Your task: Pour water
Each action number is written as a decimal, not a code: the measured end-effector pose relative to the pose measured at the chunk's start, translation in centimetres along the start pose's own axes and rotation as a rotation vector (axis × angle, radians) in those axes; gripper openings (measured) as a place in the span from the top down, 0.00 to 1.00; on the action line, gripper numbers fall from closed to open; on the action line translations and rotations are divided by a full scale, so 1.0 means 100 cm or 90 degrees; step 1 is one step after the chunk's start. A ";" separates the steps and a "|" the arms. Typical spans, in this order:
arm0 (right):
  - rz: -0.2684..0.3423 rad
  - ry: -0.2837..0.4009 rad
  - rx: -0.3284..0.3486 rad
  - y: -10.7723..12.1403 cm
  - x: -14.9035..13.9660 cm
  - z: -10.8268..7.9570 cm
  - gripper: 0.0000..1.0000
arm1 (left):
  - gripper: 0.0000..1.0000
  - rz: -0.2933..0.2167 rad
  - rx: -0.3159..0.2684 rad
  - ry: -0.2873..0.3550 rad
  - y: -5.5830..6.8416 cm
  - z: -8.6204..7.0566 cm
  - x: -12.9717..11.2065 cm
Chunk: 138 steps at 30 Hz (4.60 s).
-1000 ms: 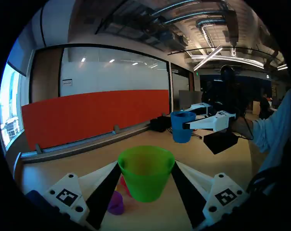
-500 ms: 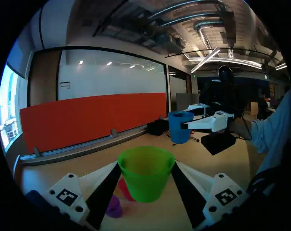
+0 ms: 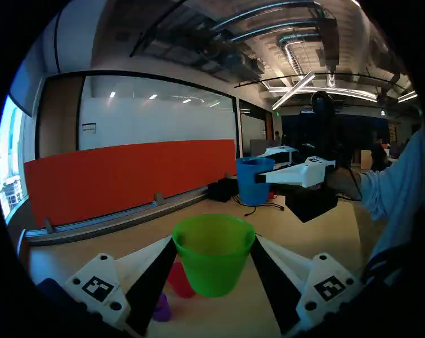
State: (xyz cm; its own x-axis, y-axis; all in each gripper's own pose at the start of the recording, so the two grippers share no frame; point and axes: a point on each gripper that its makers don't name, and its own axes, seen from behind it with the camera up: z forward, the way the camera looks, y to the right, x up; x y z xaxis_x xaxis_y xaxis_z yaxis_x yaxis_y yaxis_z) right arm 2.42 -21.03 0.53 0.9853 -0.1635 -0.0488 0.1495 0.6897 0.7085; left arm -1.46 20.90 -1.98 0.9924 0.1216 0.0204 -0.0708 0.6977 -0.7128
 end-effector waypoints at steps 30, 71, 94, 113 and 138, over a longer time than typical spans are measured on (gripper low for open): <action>-0.148 0.016 0.019 -0.007 0.043 0.004 0.09 | 0.13 -0.026 -0.046 0.013 0.032 0.010 0.000; -0.410 0.037 0.006 -0.010 0.099 0.017 0.09 | 0.13 -0.019 -0.080 0.015 0.054 0.019 0.003; -0.554 0.042 0.006 -0.016 0.122 0.035 0.09 | 0.13 -0.017 -0.090 0.017 0.059 0.021 0.003; -0.621 0.046 -0.015 -0.008 0.132 0.044 0.09 | 0.13 -0.014 -0.093 0.016 0.061 0.022 0.004; -0.708 0.052 -0.025 -0.007 0.142 0.046 0.09 | 0.13 -0.009 -0.094 0.012 0.060 0.023 0.002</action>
State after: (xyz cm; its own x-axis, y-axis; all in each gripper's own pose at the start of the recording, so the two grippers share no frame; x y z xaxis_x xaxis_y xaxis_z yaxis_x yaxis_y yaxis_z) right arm 15.90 -27.10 2.54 0.3028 -0.6576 -0.6898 0.9531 0.2096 0.2185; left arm -1.90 26.71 -4.64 0.9950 0.0981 0.0193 -0.0423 0.5881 -0.8077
